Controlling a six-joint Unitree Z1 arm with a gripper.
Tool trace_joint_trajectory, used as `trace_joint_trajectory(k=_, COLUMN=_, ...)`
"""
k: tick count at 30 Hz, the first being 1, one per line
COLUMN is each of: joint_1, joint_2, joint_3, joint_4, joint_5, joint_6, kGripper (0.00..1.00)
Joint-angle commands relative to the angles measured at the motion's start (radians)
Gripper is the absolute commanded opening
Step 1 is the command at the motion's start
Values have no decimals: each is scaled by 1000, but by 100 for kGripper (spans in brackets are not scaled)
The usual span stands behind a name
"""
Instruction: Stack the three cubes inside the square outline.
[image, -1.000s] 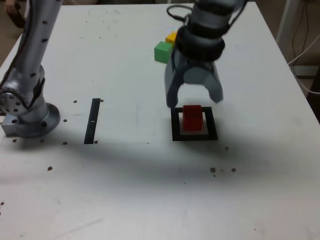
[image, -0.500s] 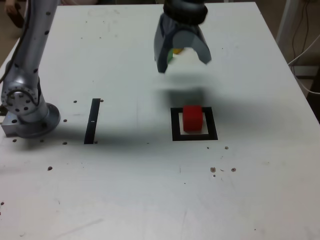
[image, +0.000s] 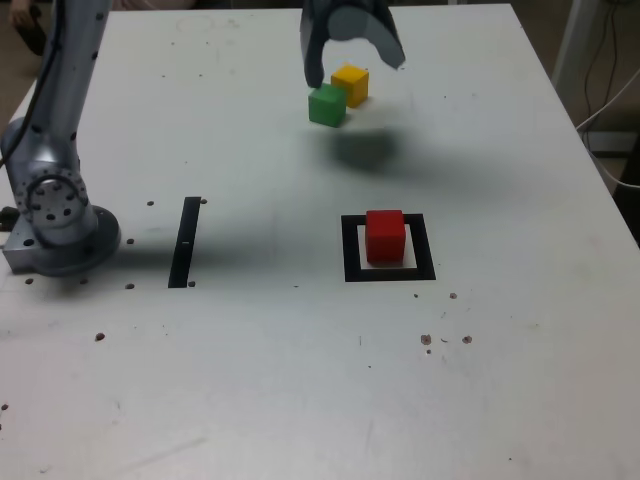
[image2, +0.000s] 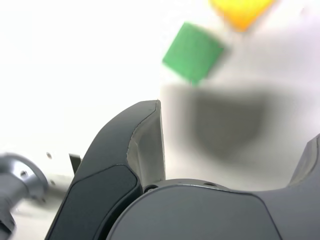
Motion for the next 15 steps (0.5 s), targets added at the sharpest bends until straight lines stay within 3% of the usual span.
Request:
trace_joint_trajectory(k=1, joint_1=13, joint_2=9, joint_3=-18, joint_4=-10, joint_5=12, joint_6=64, kGripper=100)
trace_joint_trajectory(k=8, joint_1=69, joint_2=53, joint_3=-89, joint_4=-25, joint_5=13, joint_6=303, kGripper=99)
trace_joint_trajectory(k=15, joint_1=112, joint_2=101, joint_3=-129, joint_4=-31, joint_5=37, joint_6=417, kGripper=99)
